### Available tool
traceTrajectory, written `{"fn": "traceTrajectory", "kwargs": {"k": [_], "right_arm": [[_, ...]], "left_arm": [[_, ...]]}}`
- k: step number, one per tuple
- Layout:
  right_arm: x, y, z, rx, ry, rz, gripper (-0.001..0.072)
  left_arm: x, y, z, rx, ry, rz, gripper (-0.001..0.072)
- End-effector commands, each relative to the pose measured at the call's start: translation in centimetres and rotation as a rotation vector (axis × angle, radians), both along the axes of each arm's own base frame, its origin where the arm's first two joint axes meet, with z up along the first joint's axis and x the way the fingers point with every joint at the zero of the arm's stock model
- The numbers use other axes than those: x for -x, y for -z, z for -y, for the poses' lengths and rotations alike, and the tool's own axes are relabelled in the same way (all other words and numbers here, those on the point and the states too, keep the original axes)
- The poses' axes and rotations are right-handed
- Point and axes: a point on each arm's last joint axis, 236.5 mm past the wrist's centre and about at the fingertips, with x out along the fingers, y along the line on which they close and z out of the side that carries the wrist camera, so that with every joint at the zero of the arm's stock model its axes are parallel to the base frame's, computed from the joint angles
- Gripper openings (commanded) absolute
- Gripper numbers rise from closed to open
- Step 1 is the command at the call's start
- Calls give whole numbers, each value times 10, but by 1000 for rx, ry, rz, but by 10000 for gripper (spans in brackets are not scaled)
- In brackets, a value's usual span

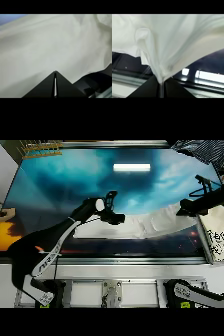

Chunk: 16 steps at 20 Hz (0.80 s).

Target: Fold the clothes and pants, and hang the long-sleeved shirts on hangers.

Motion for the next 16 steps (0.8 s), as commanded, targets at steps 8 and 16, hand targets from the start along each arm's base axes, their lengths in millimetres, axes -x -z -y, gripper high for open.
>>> {"fn": "traceTrajectory", "kwargs": {"k": [8, 16], "right_arm": [[-3, -90, -95, 77, -193, 174, 14], [-10, -87, -101, 70, -184, 185, 14]], "left_arm": [[26, 41, 91, -17, 199, -58, 5], [-26, -14, 58, 27, 107, 12, 5]]}}
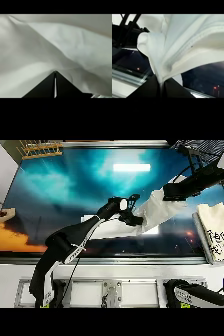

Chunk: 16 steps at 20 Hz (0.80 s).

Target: Fold the clothes and pants, and hang the long-sleeved shirts on hangers.

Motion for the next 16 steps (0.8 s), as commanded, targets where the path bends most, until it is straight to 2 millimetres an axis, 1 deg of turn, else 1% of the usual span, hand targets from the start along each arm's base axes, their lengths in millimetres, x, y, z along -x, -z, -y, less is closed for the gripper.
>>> {"fn": "traceTrajectory", "kwargs": {"k": [1, 2, 4, 5, 6, 8, 10, 13, 14, 16], "right_arm": [[-4, 2, -6, -5, -2, 4, 14], [-5, 3, -10, -10, -12, 5, 14], [-4, 4, -26, -15, -48, 8, 14], [-4, 4, -37, -20, -66, 17, 14], [-6, 4, -49, -28, -83, 31, 14], [-7, 5, -75, -49, -107, 48, 14], [-5, 9, -109, -83, -134, 48, 14], [4, 17, -171, -180, -204, 28, 14], [8, 22, -191, -203, -227, 21, 14], [14, 41, -228, -222, -270, 2, 14]], "left_arm": [[-36, -38, -29, 33, -71, 46, 5], [-50, -53, -43, 45, -104, 63, 5], [-77, -81, -77, 64, -173, 95, 5], [-87, -92, -93, 71, -202, 110, 5], [-99, -107, -114, 78, -242, 126, 5], [-118, -132, -150, 93, -310, 162, 5], [-133, -156, -189, 101, -374, 197, 5], [-143, -189, -245, 101, -449, 245, 5], [-145, -198, -262, 100, -470, 262, 5], [-146, -216, -294, 95, -511, 290, 5]]}}
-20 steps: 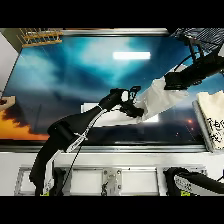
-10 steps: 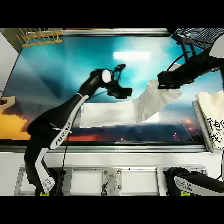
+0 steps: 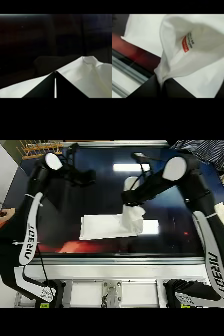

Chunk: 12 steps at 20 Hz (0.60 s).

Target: Fold the clothes and pants, and hang the long-sleeved shirts on hangers.

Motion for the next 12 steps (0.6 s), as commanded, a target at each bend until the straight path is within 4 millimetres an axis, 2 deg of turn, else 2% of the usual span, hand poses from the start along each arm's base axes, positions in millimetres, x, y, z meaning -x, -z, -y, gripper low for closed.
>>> {"fn": "traceTrajectory", "kwargs": {"k": [1, 6, 7, 8, 9, 10, 12], "right_arm": [[11, 25, -73, -72, -62, -27, 15], [11, 85, -172, -164, -103, -2, 29], [8, 95, -191, -199, -91, 16, 142], [5, 100, -211, -255, -70, 23, 425], [8, 103, -225, -299, -67, 14, 633], [11, 101, -234, -339, -73, 6, 653], [5, 90, -231, -351, -77, 36, 653]], "left_arm": [[-2, -35, -63, -13, -80, 52, 5], [7, -71, -125, -25, -180, 101, 5], [8, -77, -133, -25, -197, 114, 5], [10, -83, -140, -26, -212, 126, 5], [11, -88, -145, -27, -223, 136, 5], [13, -93, -149, -28, -231, 146, 5], [15, -98, -153, -32, -237, 158, 4]]}}
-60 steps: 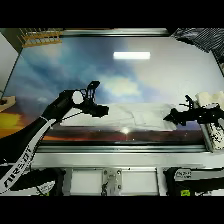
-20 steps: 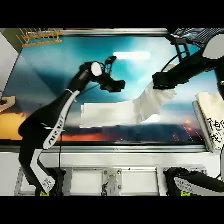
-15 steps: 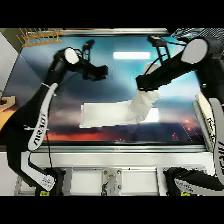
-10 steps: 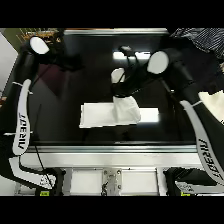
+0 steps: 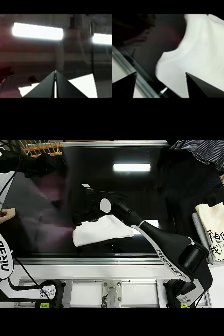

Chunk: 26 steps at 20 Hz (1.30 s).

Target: Fold the clothes and pants, and hang the long-sleeved shirts on hangers.

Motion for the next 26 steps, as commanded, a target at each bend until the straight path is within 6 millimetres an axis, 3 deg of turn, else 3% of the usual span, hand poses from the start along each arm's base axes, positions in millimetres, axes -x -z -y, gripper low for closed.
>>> {"fn": "traceTrajectory", "kwargs": {"k": [1, 3, 6, 8, 10, 12, 14, 16, 20, 23, 24, 25, 26], "right_arm": [[-13, -13, -9, -63, 9, 79, 653], [-22, -11, 32, 45, -9, 141, 653], [-33, 25, 139, 272, 48, 105, 653], [-25, 62, 221, 383, 113, -10, 653], [-10, 99, 291, 432, 202, -161, 654], [5, 127, 326, 386, 272, -294, 654], [7, 143, 331, 268, 340, -376, 654], [-1, 152, 321, 167, 377, -412, 654], [-25, 152, 270, -68, 389, -414, 653], [-30, 154, 236, -153, 393, -428, 649], [-27, 156, 227, -152, 377, -435, 558], [-25, 158, 218, -146, 349, -429, 390], [-24, 157, 211, -143, 323, -413, 271]], "left_arm": [[6, -11, -16, -33, -25, 24, 4], [13, -8, -20, -113, -24, 11, 5], [31, 15, -10, -180, -8, -14, 5], [49, 45, 8, -165, 21, -54, 5], [73, 82, 30, -159, 64, -111, 5], [97, 116, 51, -164, 115, -165, 5], [116, 140, 70, -171, 166, -205, 5], [130, 155, 84, -179, 208, -238, 5], [142, 169, 99, -187, 251, -257, 5], [143, 169, 104, -184, 256, -252, 5], [141, 168, 105, -178, 247, -249, 5], [140, 168, 105, -176, 243, -247, 5], [140, 168, 105, -173, 236, -250, 5]]}}
